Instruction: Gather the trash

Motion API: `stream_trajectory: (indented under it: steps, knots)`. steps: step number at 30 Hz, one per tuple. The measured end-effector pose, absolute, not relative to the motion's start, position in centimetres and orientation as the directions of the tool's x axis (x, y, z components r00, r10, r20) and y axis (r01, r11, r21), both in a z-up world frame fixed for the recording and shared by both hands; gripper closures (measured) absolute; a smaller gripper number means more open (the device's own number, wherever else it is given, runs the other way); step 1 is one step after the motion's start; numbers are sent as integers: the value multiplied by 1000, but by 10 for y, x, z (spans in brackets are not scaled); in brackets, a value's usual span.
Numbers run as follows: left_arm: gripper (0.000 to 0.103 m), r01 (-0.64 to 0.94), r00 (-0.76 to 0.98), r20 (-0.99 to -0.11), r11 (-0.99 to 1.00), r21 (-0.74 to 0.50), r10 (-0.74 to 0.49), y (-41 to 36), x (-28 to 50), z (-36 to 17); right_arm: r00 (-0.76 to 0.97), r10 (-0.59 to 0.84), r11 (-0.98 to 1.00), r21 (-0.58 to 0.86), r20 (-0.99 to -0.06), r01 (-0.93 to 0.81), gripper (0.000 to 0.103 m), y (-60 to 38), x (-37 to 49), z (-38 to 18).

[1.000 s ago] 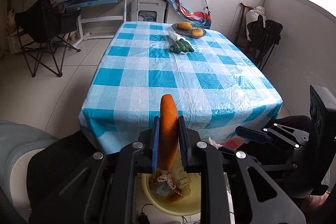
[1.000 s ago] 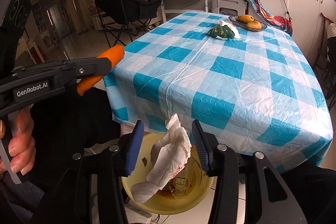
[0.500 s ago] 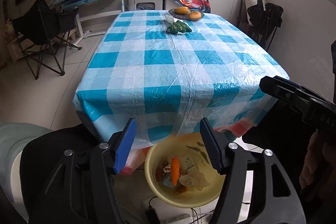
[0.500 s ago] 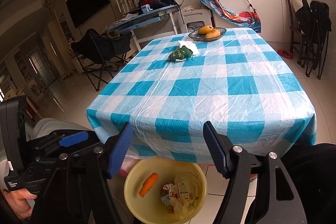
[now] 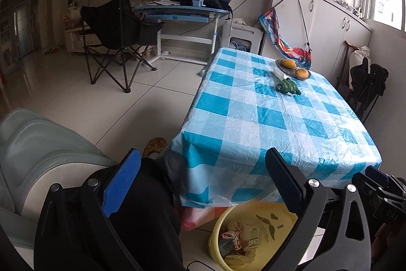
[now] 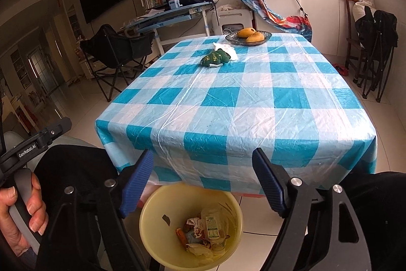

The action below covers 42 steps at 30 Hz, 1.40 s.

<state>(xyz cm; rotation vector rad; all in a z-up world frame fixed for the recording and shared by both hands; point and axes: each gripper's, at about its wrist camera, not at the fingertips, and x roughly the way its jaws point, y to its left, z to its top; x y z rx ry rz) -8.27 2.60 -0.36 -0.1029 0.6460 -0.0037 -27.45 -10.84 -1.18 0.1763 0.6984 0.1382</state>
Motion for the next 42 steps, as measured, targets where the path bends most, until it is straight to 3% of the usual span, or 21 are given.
stream_trajectory:
  steps: [8,42]
  knots:
    - [7,-1,802,-597,999,-49,-29,12,-84,-8,737,178,981,178,-652,-80,25,-101,-272,-19]
    - [7,-12,801,-598,998,-55,-23,15,-83,-10,732,172,983,159,-659,-87,23,-97,-272,-21]
